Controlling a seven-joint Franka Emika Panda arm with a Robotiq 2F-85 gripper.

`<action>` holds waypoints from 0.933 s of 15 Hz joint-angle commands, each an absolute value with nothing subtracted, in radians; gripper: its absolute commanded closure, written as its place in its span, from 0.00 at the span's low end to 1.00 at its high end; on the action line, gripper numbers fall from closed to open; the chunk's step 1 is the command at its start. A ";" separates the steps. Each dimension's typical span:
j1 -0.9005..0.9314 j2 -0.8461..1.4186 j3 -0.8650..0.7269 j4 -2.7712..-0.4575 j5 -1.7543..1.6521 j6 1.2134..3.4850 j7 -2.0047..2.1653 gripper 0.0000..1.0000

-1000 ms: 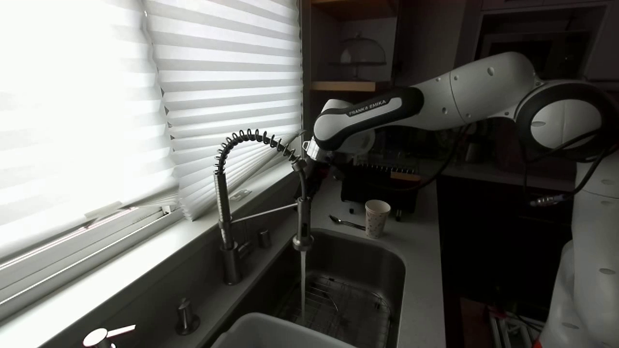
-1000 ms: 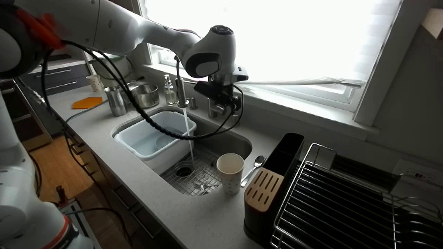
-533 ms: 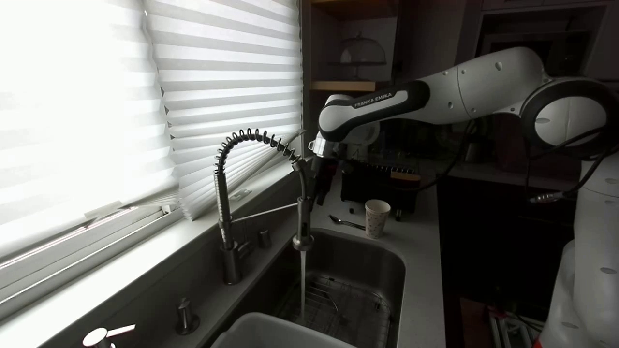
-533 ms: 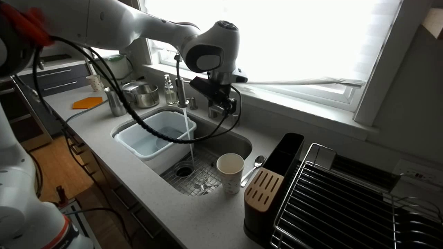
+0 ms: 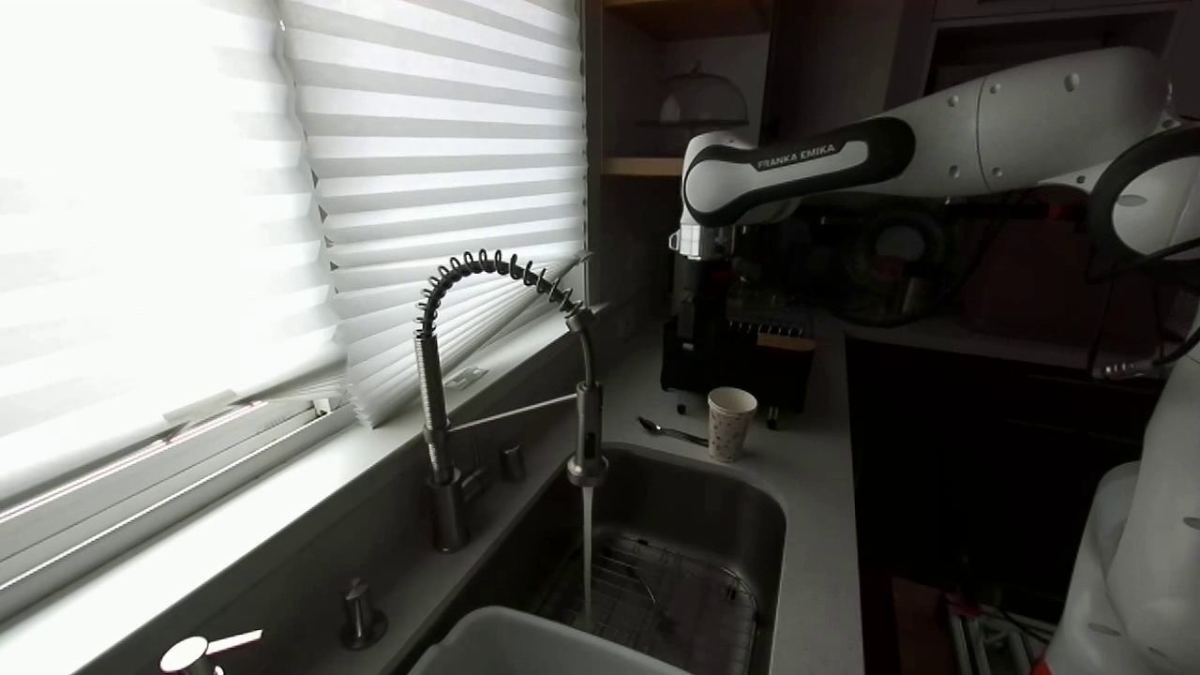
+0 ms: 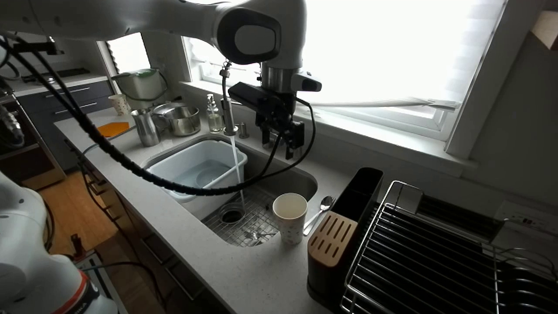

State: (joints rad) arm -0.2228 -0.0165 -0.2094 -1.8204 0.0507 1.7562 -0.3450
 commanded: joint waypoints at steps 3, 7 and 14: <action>-0.255 -0.141 -0.261 -2.024 0.038 1.842 -0.296 0.00; -0.281 -0.212 -0.301 -2.142 0.047 1.977 -0.254 0.00; -0.324 -0.244 -0.338 -2.271 0.018 2.165 -0.162 0.00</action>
